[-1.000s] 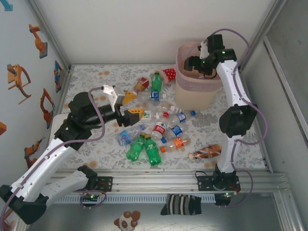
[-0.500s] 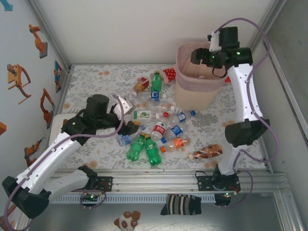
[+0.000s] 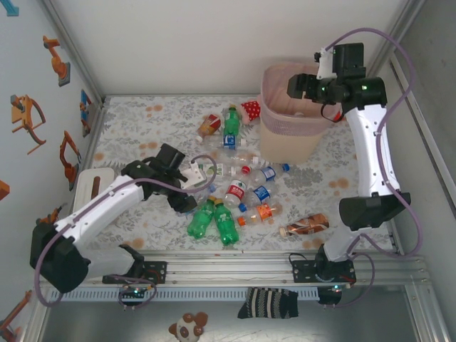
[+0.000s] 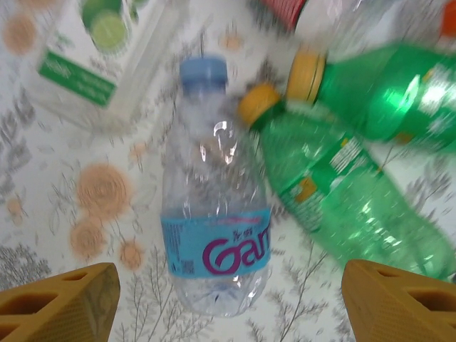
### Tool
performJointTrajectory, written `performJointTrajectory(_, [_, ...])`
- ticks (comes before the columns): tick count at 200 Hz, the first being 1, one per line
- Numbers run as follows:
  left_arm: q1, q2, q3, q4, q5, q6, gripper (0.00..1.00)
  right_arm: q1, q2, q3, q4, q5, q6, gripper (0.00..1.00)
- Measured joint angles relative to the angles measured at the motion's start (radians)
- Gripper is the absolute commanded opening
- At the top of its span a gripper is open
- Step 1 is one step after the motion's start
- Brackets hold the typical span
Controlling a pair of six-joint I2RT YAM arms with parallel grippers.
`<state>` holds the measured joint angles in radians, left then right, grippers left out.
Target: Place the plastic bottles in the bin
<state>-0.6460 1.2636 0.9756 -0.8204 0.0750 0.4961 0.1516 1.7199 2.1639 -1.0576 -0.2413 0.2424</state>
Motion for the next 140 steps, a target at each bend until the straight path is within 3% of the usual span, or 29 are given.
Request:
performJointTrajectory(70, [0.079, 0.152, -0.029, 0.005, -0.043, 0.037, 0.84, 0.000, -0.034, -0.071, 0.004, 0.000, -0.005, 0.81])
performJointTrajectory(140, [0.123, 0.274, -0.027, 0.021, 0.072, 0.038, 0.83, 0.000, -0.058, -0.097, 0.026, 0.000, -0.012, 0.81])
